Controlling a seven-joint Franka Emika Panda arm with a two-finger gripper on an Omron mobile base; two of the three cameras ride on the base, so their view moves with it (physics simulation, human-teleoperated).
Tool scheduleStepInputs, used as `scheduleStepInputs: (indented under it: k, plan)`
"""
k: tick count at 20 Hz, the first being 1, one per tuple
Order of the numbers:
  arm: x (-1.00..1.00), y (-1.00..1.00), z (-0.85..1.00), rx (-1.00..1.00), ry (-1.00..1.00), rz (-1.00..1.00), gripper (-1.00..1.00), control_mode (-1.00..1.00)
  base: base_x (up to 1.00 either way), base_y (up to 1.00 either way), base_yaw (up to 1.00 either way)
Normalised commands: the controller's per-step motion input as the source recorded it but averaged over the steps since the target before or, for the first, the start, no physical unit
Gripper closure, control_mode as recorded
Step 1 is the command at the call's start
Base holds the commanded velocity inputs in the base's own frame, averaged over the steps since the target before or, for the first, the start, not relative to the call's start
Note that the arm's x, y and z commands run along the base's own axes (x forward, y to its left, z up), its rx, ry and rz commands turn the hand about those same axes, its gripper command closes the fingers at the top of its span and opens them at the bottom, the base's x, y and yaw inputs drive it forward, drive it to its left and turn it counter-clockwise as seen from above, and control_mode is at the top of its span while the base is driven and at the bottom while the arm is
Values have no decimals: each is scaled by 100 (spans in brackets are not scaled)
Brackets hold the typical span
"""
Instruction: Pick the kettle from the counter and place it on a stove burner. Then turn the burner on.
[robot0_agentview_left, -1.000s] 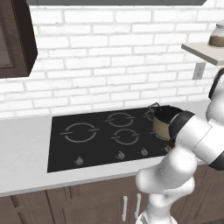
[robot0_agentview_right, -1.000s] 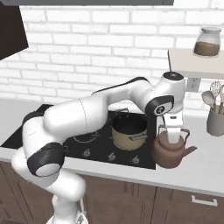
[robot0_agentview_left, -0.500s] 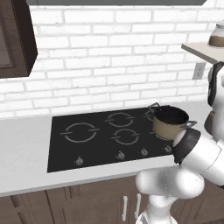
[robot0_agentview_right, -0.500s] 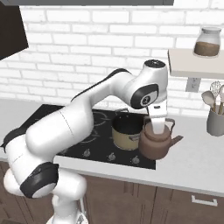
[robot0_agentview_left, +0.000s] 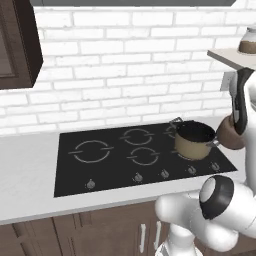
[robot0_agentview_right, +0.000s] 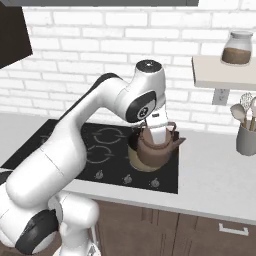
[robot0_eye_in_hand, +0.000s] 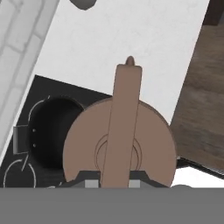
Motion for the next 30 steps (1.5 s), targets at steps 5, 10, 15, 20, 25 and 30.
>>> scheduleStepInputs:
  k: [5, 10, 15, 20, 25, 30]
  plan:
    - [1, 77, 26, 0, -7, 13, 100, -100, 0, 0, 0]
    - [15, 87, 6, 0, -6, 16, 100, -100, 0, 0, 0]
    - [38, 87, 0, 0, 0, 13, 100, -100, 0, 0, 0]
    - [47, 76, 0, 0, 2, 10, 100, -100, 0, 0, 0]
    - [43, 74, 0, 0, 14, 4, 100, -100, 0, 0, 0]
    - [40, 81, -8, 0, 15, 5, 100, -100, 0, 0, 0]
